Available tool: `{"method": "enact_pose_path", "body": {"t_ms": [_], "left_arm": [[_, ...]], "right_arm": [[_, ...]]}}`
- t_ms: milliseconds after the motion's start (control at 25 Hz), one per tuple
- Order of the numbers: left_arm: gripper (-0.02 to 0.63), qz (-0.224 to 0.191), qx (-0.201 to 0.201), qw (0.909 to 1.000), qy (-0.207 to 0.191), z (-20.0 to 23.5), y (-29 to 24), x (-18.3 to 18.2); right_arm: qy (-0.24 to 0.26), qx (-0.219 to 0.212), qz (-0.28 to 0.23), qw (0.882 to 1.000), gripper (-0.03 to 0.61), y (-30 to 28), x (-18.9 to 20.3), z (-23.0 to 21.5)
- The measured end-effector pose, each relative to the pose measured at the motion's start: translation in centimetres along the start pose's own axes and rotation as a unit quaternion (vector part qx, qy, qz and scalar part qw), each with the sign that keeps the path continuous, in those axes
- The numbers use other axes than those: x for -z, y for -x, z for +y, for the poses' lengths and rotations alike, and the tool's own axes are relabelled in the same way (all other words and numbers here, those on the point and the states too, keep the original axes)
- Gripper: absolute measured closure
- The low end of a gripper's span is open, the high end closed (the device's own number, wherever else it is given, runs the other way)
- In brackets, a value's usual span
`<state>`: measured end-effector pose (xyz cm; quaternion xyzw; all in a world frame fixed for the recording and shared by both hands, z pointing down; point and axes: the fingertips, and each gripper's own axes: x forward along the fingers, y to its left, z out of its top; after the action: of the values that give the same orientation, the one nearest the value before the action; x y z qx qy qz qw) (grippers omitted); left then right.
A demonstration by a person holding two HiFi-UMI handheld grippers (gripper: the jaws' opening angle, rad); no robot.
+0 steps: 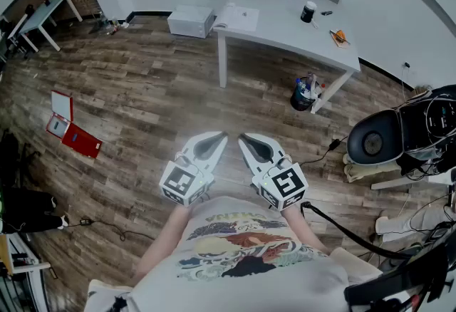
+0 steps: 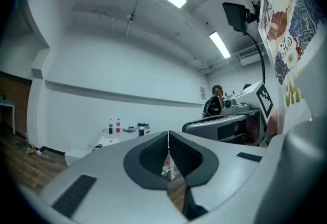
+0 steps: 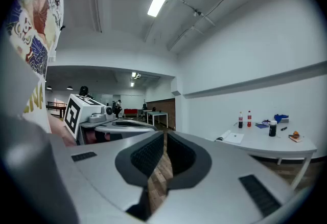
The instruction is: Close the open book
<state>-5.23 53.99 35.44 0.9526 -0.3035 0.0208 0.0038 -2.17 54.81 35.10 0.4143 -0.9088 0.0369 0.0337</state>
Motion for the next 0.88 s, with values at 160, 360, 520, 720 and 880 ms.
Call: {"method": "enact_pose_path", "body": {"t_ms": [160,360,520,720,880], "left_arm": [[0.600,0.000,0.001,1.0000,0.001,0.0,-0.2,-0.1],[0.600,0.003,0.004,1.0000,0.005,0.0,-0.3,-0.4],[0.600,0.000,0.005,1.0000,0.005,0.5,0.5,-0.4],[0.599,-0.001,0.005,0.9999,0.011,1.4,1.5,0.0],[0.599,-0.001,0.009,1.0000,0.002,2.1,2.3,-0.2]], "right_arm": [[0.001,-0.002,0.003,1.000,0.545,0.0,0.0,-0.1],[-0.007,0.000,0.009,1.000,0.545,-0.3,-0.1,-0.6],[-0.025,-0.007,0.007,1.000,0.545,-0.8,0.1,0.1],[-0.009,-0.002,0.014,1.000,0.545,-1.8,0.2,0.8],[-0.008,0.004,0.014,1.000,0.544,-2.6,-0.1,1.5]]}}
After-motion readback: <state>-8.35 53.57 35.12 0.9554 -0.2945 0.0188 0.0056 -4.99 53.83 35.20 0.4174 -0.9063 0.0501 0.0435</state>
